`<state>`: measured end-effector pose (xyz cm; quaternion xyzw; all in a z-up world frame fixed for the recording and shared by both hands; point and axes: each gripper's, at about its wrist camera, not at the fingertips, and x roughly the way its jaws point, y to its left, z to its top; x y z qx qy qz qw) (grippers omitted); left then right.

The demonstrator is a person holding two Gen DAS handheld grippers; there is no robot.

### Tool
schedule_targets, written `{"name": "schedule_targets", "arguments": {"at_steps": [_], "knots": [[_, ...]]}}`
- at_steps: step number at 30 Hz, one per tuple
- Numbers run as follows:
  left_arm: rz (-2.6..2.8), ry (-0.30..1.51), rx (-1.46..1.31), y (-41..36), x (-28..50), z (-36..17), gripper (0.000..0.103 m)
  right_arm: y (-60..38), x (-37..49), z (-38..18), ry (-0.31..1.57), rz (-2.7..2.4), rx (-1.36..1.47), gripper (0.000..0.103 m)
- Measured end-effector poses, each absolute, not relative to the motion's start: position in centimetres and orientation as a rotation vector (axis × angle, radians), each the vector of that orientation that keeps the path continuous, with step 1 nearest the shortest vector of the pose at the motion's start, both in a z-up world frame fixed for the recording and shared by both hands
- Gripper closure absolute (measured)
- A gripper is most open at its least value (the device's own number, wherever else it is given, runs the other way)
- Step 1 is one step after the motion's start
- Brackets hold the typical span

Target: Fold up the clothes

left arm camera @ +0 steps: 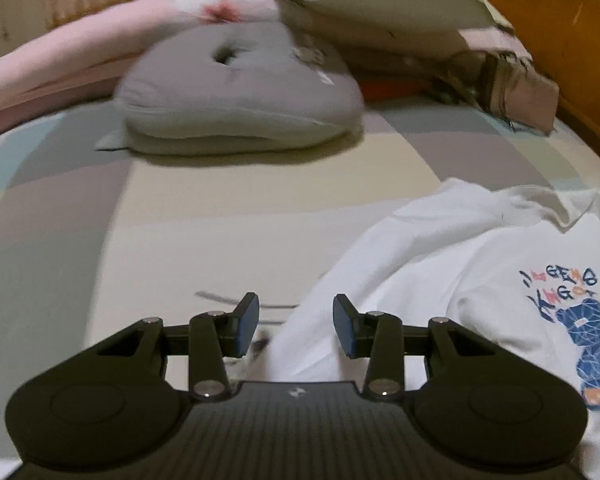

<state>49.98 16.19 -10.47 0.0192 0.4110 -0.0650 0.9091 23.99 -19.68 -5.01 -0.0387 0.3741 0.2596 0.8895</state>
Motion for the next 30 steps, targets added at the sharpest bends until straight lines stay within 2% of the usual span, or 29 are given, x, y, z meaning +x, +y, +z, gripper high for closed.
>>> {"name": "schedule_targets", "arguments": {"at_steps": [2,5,6,7,8,15,17,18,20,30], "knots": [[-0.136,0.873,0.064,15.4,50.9,-11.5,0.064,-20.1,24.5,-5.0,0.769,0.539,-0.072,0.000],[-0.144,0.895,0.127,14.4,50.9,-12.7,0.070,-20.7,25.2,-5.2,0.756,0.537,-0.044,0.000],[-0.147,0.894,0.151,14.0,50.8,-12.9,0.078,-20.8,25.3,-5.3,0.754,0.535,-0.033,0.000],[-0.148,0.891,0.167,13.6,50.7,-12.9,0.097,-20.9,25.5,-5.5,0.755,0.534,-0.024,0.000],[-0.147,0.887,0.180,13.3,50.6,-12.7,0.102,-21.0,25.6,-5.7,0.756,0.533,-0.015,0.000],[-0.073,0.832,0.213,12.7,53.5,-11.6,0.102,-21.4,26.2,-6.8,0.782,0.515,0.018,0.000],[-0.044,0.827,0.200,12.9,54.6,-11.6,0.100,-21.5,26.4,-6.9,0.786,0.502,0.023,0.000],[-0.020,0.828,0.187,13.0,55.1,-11.8,0.094,-21.6,26.5,-7.0,0.788,0.494,0.026,0.000],[0.011,0.829,0.151,13.7,55.3,-11.7,0.094,-21.7,26.5,-6.9,0.788,0.486,0.027,0.000],[0.057,0.810,0.134,21.5,47.0,-8.2,0.090,-21.3,26.1,-6.6,0.770,0.513,0.035,0.000]]}}
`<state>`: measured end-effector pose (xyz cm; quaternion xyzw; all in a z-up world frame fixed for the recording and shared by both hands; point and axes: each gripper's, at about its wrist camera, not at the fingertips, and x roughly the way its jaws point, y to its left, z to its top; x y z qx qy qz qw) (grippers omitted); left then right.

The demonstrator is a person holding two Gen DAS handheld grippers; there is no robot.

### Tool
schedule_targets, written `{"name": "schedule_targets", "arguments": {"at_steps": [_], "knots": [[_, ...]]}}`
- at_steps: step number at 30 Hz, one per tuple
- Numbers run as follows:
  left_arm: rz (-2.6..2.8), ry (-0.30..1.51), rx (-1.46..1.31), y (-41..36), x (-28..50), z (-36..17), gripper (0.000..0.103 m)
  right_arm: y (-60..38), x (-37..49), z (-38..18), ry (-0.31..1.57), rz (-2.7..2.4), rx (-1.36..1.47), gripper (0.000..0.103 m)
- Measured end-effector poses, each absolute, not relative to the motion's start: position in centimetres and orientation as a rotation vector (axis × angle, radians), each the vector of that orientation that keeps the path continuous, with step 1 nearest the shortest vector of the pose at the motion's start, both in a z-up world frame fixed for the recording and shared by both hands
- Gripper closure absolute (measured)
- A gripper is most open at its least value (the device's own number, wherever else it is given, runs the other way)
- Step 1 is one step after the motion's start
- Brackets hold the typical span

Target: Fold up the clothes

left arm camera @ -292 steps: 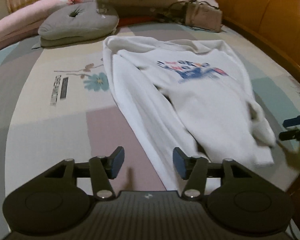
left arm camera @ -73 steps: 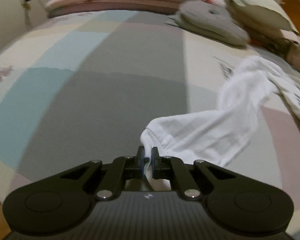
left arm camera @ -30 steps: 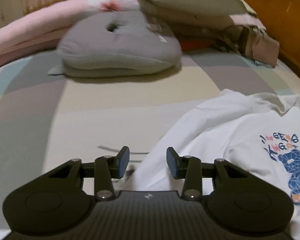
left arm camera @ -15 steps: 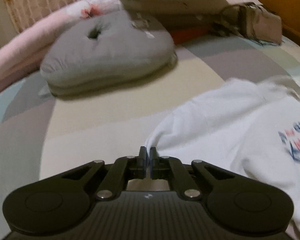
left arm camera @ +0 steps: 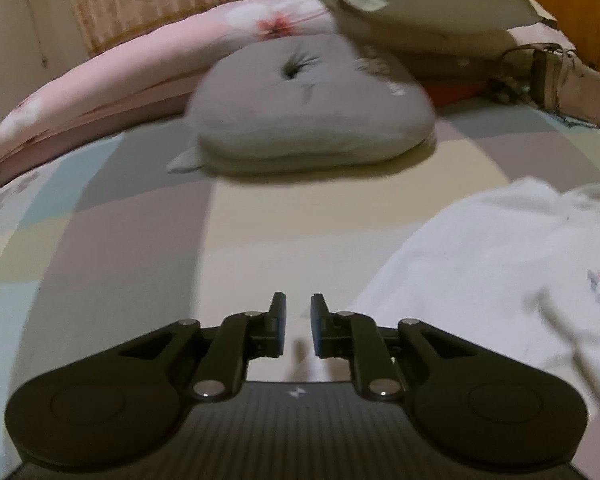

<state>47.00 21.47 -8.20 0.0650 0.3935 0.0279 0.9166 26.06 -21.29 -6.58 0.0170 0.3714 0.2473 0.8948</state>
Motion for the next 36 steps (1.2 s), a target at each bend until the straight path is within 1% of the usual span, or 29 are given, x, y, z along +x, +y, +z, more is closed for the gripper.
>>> {"name": "schedule_targets", "arguments": {"at_steps": [5,9,12,15,18,21,25,36], "knots": [[0.033,0.828,0.054,23.5,41.7,-9.7,0.090,-20.3,25.7,-6.2,0.764,0.527,0.012,0.000],[0.034,0.879,0.000,23.9,38.9,-12.0,0.090,-19.8,25.6,-6.0,0.768,0.524,0.001,0.000],[0.002,0.895,-0.041,23.7,37.0,-12.1,0.091,-19.6,25.5,-6.0,0.769,0.519,-0.013,0.000],[-0.028,0.893,0.024,23.4,37.3,-10.7,0.087,-19.4,25.6,-6.2,0.778,0.517,-0.018,0.000],[0.046,0.798,0.042,24.6,39.1,-8.9,0.087,-19.0,25.8,-6.1,0.777,0.513,-0.010,0.000],[0.119,0.773,0.031,26.4,42.4,-8.5,0.087,-18.6,25.7,-5.9,0.775,0.519,-0.011,0.000],[0.132,0.834,0.077,26.7,45.1,-9.9,0.088,-18.5,25.6,-5.9,0.771,0.513,-0.028,0.000],[0.034,0.846,0.186,25.1,41.5,-11.8,0.085,-17.8,25.6,-6.2,0.775,0.523,-0.046,0.000]]}}
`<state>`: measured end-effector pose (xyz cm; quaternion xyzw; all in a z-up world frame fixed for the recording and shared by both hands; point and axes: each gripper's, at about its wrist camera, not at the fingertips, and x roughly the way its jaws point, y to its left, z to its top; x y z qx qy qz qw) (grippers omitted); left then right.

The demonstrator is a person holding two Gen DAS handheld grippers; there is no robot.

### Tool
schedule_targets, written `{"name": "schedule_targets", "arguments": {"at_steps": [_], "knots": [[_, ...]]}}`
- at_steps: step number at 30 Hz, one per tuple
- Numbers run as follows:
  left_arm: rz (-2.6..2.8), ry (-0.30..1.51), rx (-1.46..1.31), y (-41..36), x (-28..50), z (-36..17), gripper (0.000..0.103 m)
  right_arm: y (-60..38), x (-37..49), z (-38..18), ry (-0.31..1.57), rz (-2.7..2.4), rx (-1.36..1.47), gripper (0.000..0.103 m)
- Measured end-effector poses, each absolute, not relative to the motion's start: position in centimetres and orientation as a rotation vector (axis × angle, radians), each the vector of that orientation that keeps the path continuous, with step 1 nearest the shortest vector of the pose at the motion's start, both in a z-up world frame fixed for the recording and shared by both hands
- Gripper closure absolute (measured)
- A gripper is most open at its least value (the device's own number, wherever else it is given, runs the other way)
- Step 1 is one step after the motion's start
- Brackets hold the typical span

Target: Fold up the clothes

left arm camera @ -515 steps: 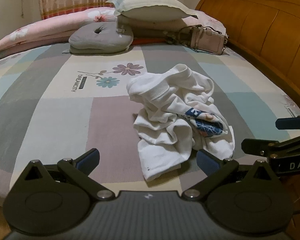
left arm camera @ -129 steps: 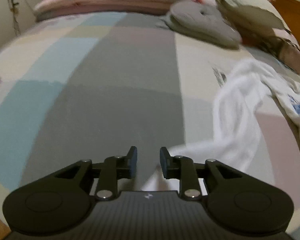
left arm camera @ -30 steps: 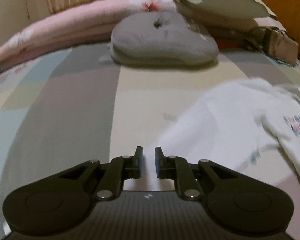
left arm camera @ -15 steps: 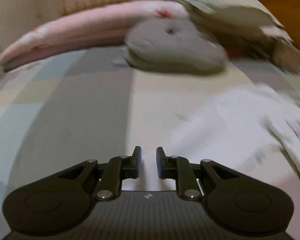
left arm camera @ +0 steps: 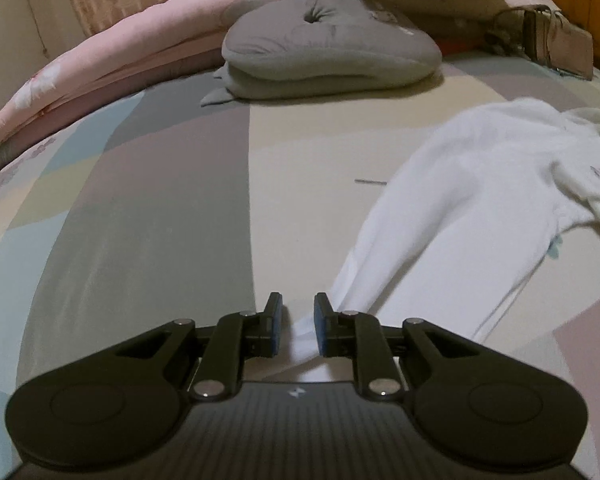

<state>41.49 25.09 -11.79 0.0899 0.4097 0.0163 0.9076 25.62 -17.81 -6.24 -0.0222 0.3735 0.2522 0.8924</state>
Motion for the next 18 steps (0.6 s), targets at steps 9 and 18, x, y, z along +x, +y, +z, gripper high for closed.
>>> {"name": "schedule_targets", "arguments": {"at_steps": [9,18], "knots": [[-0.030,0.838,0.257,24.56,40.68,-11.69,0.082,-17.74,25.70,-6.31,0.780,0.517,-0.045,0.000],[-0.057,0.858,0.207,24.73,41.34,-11.72,0.103,-17.12,25.54,-6.69,0.786,0.529,-0.070,0.000]]}}
